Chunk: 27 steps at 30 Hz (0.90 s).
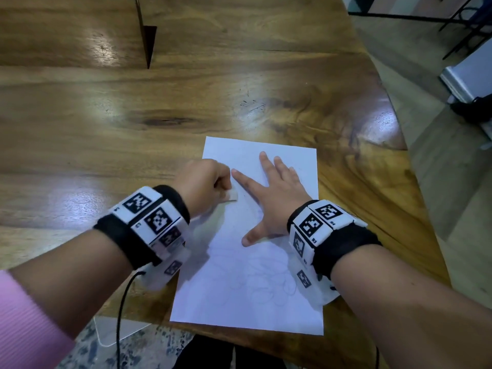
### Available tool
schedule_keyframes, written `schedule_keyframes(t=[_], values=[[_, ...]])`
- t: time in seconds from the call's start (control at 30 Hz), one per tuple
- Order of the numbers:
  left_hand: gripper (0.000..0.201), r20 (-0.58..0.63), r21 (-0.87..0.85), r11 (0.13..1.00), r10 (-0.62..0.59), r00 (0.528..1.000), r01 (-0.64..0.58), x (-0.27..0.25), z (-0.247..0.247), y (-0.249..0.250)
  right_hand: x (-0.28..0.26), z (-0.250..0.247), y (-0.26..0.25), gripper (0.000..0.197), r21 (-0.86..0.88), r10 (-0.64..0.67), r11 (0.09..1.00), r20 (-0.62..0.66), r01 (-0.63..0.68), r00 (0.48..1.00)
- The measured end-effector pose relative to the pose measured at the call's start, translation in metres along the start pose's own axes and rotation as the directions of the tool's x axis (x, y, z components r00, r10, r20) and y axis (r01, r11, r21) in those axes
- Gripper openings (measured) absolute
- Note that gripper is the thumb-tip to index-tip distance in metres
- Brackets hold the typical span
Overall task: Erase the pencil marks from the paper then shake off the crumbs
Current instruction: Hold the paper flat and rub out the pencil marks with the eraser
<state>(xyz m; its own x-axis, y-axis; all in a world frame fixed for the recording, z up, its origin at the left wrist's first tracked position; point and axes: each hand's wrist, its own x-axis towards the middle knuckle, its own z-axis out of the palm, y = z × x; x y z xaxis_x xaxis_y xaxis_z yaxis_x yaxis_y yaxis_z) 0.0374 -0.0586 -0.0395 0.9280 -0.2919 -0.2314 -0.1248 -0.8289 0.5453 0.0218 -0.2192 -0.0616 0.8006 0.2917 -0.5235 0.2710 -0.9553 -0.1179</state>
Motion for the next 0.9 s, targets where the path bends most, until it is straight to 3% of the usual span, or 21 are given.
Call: schedule_keyframes(t=[0.2,0.27,0.4,0.53,0.67,0.9], values=[[0.019,0.217,0.056,0.989,0.123,0.968,-0.138,-0.049,0.008,-0.013,0.001,0.0,0.001,0.127,0.005,-0.002,1.0,0.006,0.002,1.0],[0.007,0.154,0.063,0.991,0.108,0.982,-0.119,-0.034,0.006,-0.008,0.001,0.0,0.001,0.127,0.005,-0.004,1.0,0.004,0.004,1.0],[0.002,-0.049,0.046,0.998,0.05,0.998,-0.048,0.002,0.007,0.001,0.0,0.001,0.0,0.128,0.017,0.0,1.0,-0.004,0.0,1.0],[0.032,0.104,0.088,0.994,0.052,0.993,-0.062,-0.027,0.012,-0.006,-0.001,0.0,0.0,0.127,0.033,-0.005,0.999,0.007,0.005,1.0],[0.016,0.111,0.123,0.986,0.1,0.989,-0.113,-0.039,0.015,-0.008,-0.004,-0.001,0.005,0.129,0.065,-0.03,0.997,-0.014,0.031,0.999],[0.022,0.145,0.171,0.985,0.001,0.989,-0.026,-0.03,0.011,-0.003,-0.035,0.006,0.034,0.126,0.137,-0.092,0.986,-0.009,0.092,0.996]])
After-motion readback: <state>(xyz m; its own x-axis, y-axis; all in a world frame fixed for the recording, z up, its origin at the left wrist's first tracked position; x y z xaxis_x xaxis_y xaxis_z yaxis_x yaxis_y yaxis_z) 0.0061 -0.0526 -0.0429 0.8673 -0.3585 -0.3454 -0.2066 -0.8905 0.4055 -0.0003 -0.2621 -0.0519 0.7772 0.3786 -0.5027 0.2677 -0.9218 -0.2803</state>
